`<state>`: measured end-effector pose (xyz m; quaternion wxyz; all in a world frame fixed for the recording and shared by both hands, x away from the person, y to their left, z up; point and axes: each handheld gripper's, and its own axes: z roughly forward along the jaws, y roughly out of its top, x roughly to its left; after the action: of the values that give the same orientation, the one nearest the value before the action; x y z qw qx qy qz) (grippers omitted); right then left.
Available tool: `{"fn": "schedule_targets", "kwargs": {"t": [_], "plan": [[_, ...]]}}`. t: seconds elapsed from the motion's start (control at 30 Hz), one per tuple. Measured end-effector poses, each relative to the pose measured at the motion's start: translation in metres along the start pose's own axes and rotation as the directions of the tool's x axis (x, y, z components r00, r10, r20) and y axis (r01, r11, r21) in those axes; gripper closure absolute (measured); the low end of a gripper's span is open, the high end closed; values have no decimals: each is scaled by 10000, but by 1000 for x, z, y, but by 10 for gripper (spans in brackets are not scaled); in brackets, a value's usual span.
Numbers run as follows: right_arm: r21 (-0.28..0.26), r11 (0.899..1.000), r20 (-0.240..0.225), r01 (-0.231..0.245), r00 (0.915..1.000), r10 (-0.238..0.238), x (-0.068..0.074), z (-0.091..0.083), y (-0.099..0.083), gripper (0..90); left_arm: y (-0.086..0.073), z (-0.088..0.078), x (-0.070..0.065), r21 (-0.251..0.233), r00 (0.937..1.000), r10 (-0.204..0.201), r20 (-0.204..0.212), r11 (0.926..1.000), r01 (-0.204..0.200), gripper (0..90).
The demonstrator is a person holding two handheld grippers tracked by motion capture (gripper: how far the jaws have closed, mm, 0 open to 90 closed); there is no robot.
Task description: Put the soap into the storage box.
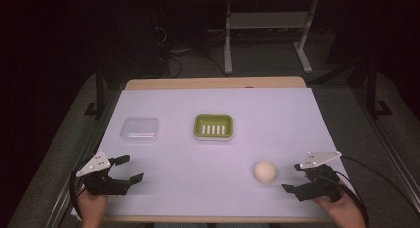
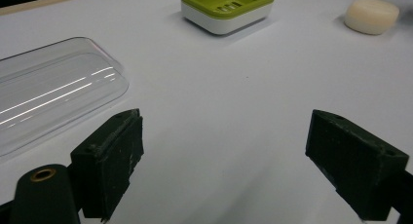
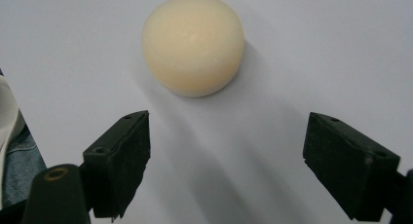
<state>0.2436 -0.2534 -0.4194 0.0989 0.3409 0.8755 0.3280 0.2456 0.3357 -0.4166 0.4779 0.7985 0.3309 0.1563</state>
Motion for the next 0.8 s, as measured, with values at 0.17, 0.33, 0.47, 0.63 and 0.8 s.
{"fn": "schedule_targets", "kwargs": {"t": [0.17, 0.33, 0.47, 0.63, 0.8], "plan": [[100, 9999, -1, 79, 10000, -79, 1, 1, 7, 170, 0, 0, 0, -10, 10000, -9, -1, 10000, 9, 132], [182, 9998, -39, 127, 9999, -126, 1, 3, 14, 170, 0, 0, -1, -26, 10000, 6, 4, 10000, -6, 132], [264, 9994, -92, 229, 9997, -226, 1, 5, 19, 169, 0, 0, -1, -21, 10000, -1, 17, 10000, 1, 132], [318, 9990, -200, 312, 9993, -306, 2, 10, 27, 167, 0, 0, -1, -17, 10000, 27, 20, 10000, -27, 132], [485, 9981, -296, 375, 9989, -361, 2, 15, 34, 164, 1, 0, -1, -22, 10000, 46, 18, 10000, -46, 132]]}}
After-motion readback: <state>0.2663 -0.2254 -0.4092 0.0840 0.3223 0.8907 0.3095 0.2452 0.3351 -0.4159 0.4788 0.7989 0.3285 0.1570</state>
